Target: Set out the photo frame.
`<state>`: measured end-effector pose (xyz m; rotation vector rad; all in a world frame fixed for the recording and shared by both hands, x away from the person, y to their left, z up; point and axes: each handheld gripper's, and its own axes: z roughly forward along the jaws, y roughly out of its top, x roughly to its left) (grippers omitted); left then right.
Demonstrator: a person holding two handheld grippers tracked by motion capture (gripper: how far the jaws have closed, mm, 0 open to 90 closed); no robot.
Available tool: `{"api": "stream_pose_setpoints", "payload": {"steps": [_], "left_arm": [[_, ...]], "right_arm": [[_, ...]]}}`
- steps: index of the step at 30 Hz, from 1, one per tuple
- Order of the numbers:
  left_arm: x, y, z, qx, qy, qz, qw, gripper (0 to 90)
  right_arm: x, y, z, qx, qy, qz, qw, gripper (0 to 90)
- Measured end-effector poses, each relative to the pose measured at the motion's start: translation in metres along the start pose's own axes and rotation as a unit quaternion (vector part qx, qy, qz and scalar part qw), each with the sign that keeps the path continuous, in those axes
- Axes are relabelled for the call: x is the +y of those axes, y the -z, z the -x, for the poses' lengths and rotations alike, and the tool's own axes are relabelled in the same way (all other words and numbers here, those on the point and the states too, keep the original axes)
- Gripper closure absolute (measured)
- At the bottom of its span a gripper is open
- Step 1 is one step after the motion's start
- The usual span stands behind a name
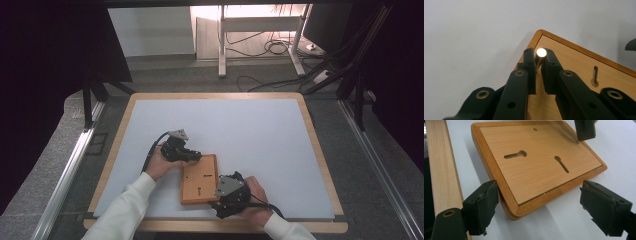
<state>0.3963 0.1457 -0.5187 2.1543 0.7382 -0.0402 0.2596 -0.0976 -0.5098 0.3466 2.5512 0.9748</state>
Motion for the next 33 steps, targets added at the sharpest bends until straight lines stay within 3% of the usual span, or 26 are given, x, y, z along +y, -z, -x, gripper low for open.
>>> {"api": "stream_pose_setpoints", "payload": {"steps": [7, 14, 22, 28, 33], "left_arm": [[0.002, 0.000, -0.003, -0.007, 0.005, -0.006, 0.9999, 83.5], [0.002, 0.000, -0.004, -0.011, 0.006, -0.005, 0.9999, 83.3], [0.001, 0.000, -0.005, -0.013, 0.015, -0.003, 0.9998, 83.5], [0.002, -0.001, -0.001, 0.004, 0.018, -0.003, 0.9998, 84.2], [0.001, -0.001, 0.001, 0.013, 0.017, -0.001, 0.9998, 85.0]], "right_arm": [[0.004, -0.008, -0.008, -0.006, 0.024, -0.014, 0.9996, 15.3], [0.010, -0.019, -0.020, -0.030, 0.063, -0.023, 0.9973, 15.6], [0.011, -0.022, -0.023, -0.053, 0.079, -0.020, 0.9953, 18.6], [0.014, -0.023, -0.028, -0.077, 0.113, -0.021, 0.9903, 23.9], [0.016, -0.020, -0.027, -0.073, 0.119, -0.020, 0.9899, 30.1]]}}
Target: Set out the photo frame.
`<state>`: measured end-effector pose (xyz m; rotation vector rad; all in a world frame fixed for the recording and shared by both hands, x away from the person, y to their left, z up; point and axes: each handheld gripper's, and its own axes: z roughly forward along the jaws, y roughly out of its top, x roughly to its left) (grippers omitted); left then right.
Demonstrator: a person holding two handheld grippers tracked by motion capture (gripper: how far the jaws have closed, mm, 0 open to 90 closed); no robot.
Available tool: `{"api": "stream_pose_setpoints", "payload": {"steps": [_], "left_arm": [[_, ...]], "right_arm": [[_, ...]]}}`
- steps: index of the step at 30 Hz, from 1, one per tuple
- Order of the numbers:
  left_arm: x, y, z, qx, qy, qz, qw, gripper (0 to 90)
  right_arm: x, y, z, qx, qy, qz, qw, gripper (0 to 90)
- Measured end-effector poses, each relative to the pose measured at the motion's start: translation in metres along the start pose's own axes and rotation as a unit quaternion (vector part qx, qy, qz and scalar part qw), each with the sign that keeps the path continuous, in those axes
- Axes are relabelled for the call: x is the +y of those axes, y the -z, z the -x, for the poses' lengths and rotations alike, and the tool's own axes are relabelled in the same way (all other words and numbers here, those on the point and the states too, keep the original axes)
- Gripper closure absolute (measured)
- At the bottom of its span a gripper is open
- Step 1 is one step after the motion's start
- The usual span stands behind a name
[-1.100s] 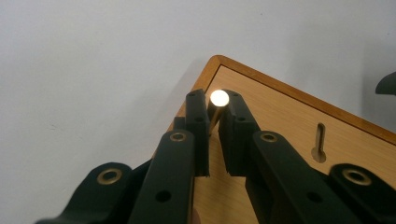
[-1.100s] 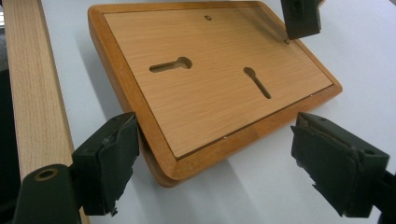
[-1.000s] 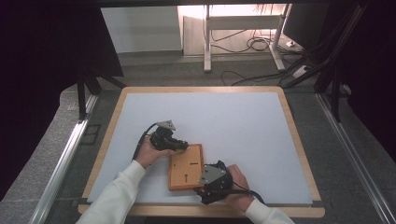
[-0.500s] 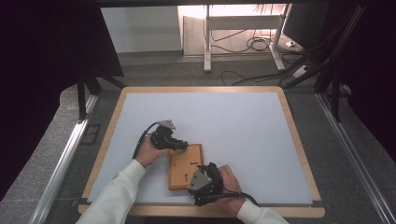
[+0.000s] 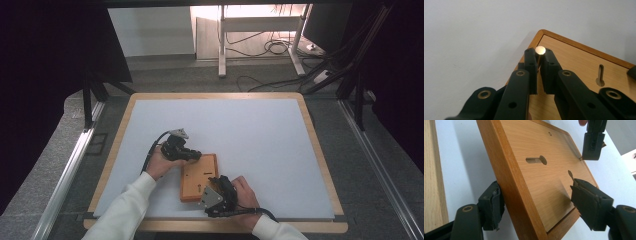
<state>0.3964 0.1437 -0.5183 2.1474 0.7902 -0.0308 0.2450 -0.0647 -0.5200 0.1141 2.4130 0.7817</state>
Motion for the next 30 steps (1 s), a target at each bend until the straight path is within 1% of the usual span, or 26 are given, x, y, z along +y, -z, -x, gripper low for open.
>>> {"api": "stream_pose_setpoints", "payload": {"steps": [6, 10, 14, 17, 21, 23, 24, 25, 26, 27, 28, 29, 30], "left_arm": [[-0.001, 0.000, -0.001, 0.003, 0.004, 0.004, 1.0000, 85.3], [-0.001, 0.000, -0.002, 0.004, 0.008, 0.006, 0.9999, 85.2], [-0.001, 0.000, -0.002, 0.007, 0.009, 0.008, 0.9999, 85.0], [-0.002, -0.001, -0.003, 0.008, 0.014, 0.010, 0.9998, 84.7], [-0.003, -0.001, -0.005, 0.006, 0.021, 0.015, 0.9996, 83.7], [-0.003, -0.001, -0.007, 0.001, 0.026, 0.019, 0.9995, 83.3], [-0.003, 0.000, -0.007, 0.001, 0.025, 0.018, 0.9995, 83.0], [-0.003, 0.000, -0.007, 0.001, 0.025, 0.019, 0.9995, 82.8], [-0.003, 0.000, -0.007, 0.001, 0.024, 0.018, 0.9995, 82.4], [-0.003, 0.000, -0.008, 0.001, 0.024, 0.018, 0.9996, 81.9], [-0.003, 0.001, -0.008, -0.002, 0.025, 0.020, 0.9995, 80.8], [-0.004, 0.002, -0.009, -0.010, 0.031, 0.025, 0.9992, 78.2], [-0.004, 0.004, -0.011, -0.014, 0.037, 0.030, 0.9988, 75.1]], "right_arm": [[0.000, 0.005, 0.004, -0.015, 0.003, 0.005, 0.9999, 34.3], [0.001, 0.008, 0.006, -0.020, 0.013, 0.007, 0.9997, 37.7], [0.003, 0.010, 0.003, -0.035, 0.029, 0.009, 0.9989, 42.5], [0.005, 0.012, 0.004, -0.043, 0.036, 0.012, 0.9984, 45.6], [0.007, 0.017, 0.009, -0.058, 0.042, 0.016, 0.9973, 49.8], [0.008, 0.020, 0.012, -0.064, 0.044, 0.015, 0.9969, 51.5], [0.009, 0.021, 0.013, -0.067, 0.052, 0.013, 0.9964, 52.5], [0.010, 0.022, 0.013, -0.072, 0.053, 0.015, 0.9959, 53.5], [0.010, 0.022, 0.013, -0.074, 0.062, 0.014, 0.9952, 54.3], [0.011, 0.022, 0.013, -0.076, 0.067, 0.014, 0.9947, 55.0], [0.011, 0.022, 0.013, -0.077, 0.076, 0.011, 0.9941, 55.6], [0.012, 0.022, 0.013, -0.078, 0.080, 0.010, 0.9936, 56.2], [0.012, 0.022, 0.012, -0.079, 0.084, 0.010, 0.9933, 56.8]]}}
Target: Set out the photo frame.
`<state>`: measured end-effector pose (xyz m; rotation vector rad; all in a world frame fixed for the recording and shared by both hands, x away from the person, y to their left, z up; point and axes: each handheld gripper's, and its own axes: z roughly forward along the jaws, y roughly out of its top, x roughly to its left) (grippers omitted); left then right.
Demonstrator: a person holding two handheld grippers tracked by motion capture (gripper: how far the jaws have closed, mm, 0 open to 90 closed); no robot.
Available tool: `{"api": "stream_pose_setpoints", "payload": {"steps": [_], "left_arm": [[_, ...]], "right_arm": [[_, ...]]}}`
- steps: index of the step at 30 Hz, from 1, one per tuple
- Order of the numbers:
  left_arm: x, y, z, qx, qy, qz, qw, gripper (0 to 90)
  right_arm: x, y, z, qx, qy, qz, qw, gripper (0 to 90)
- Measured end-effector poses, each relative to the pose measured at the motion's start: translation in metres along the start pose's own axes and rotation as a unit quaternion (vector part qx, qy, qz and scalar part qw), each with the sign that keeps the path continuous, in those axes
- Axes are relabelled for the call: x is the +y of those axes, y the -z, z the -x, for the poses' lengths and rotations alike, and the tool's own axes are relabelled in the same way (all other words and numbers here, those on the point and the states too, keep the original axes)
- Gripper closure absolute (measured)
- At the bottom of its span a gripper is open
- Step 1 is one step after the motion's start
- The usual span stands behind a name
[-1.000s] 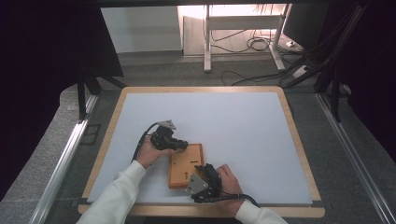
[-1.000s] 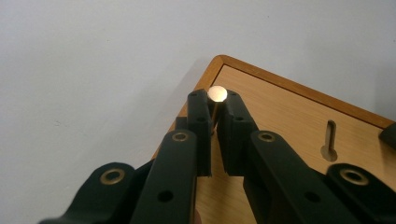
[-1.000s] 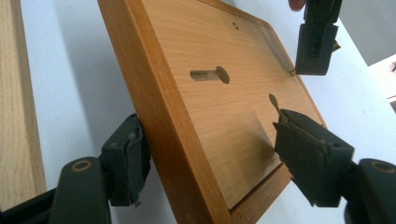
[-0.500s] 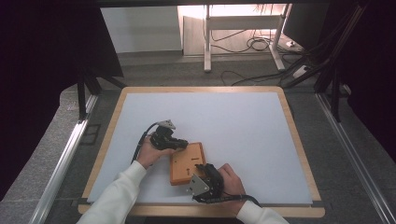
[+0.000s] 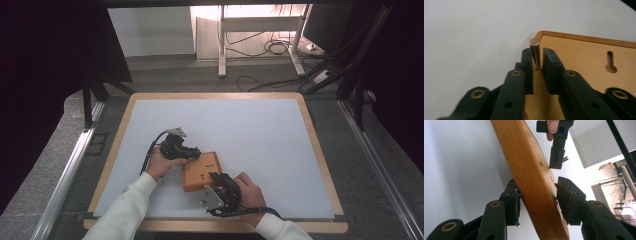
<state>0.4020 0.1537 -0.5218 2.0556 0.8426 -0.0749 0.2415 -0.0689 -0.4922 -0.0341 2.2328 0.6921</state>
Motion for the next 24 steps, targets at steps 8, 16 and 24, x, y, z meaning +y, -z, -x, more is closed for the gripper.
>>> {"api": "stream_pose_setpoints", "payload": {"steps": [8, 16, 24], "left_arm": [[-0.004, 0.031, 0.001, 0.057, -0.004, 0.054, 0.9969, 47.8], [-0.020, 0.054, 0.003, 0.100, -0.006, 0.074, 0.9922, 35.9], [-0.033, 0.061, 0.008, 0.114, -0.015, 0.063, 0.9914, 35.1]], "right_arm": [[0.002, 0.000, -0.003, -0.001, 0.031, -0.008, 0.9995, 58.7], [0.001, 0.003, -0.001, -0.010, 0.032, -0.006, 0.9994, 61.4], [0.003, 0.004, 0.005, -0.010, 0.037, -0.005, 0.9993, 62.9]]}}
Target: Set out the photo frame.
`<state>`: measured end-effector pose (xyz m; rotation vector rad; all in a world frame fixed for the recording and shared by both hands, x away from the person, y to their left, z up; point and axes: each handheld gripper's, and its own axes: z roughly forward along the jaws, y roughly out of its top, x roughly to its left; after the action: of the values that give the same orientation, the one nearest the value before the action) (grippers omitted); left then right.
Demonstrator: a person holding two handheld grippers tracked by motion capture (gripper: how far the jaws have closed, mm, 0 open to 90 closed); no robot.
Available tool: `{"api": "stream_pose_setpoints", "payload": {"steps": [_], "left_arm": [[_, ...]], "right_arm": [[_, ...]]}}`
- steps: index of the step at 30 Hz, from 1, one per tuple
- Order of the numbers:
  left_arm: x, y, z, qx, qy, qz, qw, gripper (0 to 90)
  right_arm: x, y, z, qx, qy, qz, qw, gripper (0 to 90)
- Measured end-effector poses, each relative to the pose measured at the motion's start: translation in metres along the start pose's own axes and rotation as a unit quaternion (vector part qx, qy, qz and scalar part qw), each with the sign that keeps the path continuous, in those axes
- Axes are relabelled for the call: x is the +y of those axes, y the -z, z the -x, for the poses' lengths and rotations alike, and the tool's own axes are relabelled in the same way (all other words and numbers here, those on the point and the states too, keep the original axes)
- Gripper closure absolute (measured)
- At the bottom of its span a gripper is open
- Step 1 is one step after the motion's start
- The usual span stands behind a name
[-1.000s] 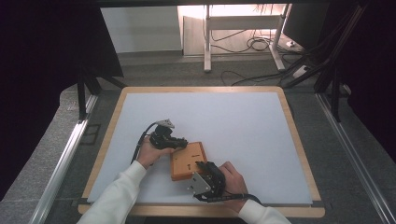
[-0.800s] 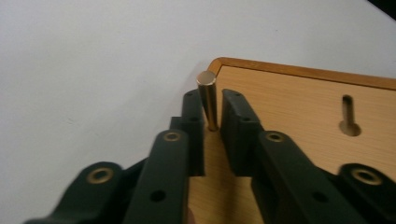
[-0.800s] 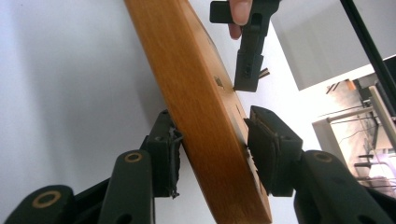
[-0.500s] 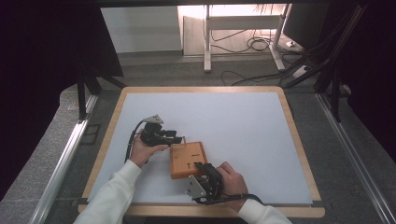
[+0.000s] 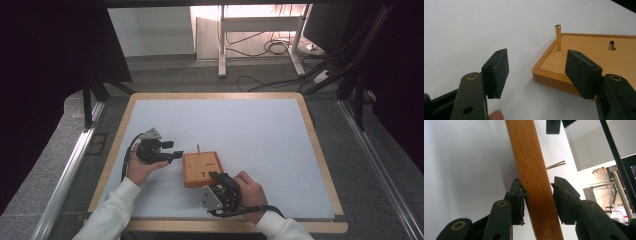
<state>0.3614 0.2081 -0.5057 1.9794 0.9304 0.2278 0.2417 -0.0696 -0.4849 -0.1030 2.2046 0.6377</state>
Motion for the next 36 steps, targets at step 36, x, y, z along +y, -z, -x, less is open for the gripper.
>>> {"api": "stream_pose_setpoints", "payload": {"steps": [36], "left_arm": [[-0.019, -0.004, -0.003, 0.003, 0.003, -0.027, 0.9996, 34.3]], "right_arm": [[0.020, -0.010, 0.076, 0.086, -0.044, -0.014, 0.9952, 70.2]]}}
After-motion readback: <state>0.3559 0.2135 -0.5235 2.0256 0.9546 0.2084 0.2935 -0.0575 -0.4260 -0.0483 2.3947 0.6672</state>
